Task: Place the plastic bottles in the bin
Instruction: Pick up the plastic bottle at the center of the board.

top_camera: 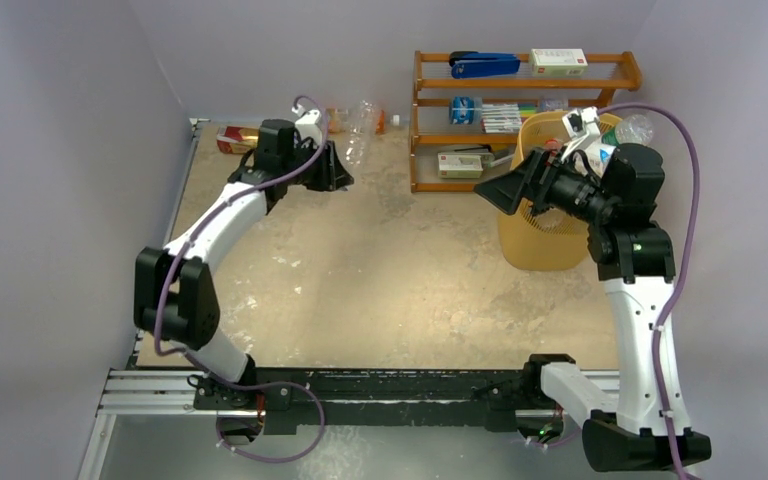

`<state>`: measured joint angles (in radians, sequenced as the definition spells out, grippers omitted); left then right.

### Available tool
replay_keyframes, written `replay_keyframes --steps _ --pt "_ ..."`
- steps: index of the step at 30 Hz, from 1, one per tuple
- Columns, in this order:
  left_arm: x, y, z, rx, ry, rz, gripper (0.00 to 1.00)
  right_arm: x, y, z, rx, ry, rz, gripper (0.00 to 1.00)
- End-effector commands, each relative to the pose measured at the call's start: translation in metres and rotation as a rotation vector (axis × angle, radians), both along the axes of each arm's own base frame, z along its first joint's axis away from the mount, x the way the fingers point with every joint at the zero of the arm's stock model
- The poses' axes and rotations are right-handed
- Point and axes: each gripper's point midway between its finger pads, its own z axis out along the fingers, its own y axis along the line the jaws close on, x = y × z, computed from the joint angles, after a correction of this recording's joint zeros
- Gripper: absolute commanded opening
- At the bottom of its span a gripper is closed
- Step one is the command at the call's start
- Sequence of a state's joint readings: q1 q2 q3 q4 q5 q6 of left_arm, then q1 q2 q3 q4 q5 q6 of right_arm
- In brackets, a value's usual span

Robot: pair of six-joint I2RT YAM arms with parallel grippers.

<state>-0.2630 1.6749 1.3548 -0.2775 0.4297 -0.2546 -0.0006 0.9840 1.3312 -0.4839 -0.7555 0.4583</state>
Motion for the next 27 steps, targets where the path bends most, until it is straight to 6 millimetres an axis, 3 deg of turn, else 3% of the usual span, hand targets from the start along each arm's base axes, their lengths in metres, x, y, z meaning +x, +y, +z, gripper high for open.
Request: replay_keyframes --steps 1,7,10,14,20,27 --pt "-0.049 -0.048 0.051 -0.325 0.005 -0.124 0.21 -0.005 0.008 0.025 0.022 -0.076 0.057 0.98" --pt "-0.121 -0.121 0.142 -0.819 0.0 -0.275 0.23 0.004 0.014 0.027 0.056 -0.082 0.088 0.98" --pt "-0.148 -0.141 0.18 -1.017 0.03 -0.338 0.23 0.01 0.014 0.021 0.041 -0.067 0.072 0.98" --pt "-0.169 -0.15 0.223 -1.183 0.033 -0.382 0.23 0.027 0.001 -0.002 -0.054 0.002 -0.037 0.98" --pt "-0.194 -0.168 0.254 -1.254 0.05 -0.451 0.24 0.024 0.004 0.0 -0.028 -0.011 -0.019 1.0" --pt "-0.204 -0.179 0.251 -1.263 0.083 -0.465 0.24 0.008 0.016 0.033 0.051 -0.123 0.056 1.0"
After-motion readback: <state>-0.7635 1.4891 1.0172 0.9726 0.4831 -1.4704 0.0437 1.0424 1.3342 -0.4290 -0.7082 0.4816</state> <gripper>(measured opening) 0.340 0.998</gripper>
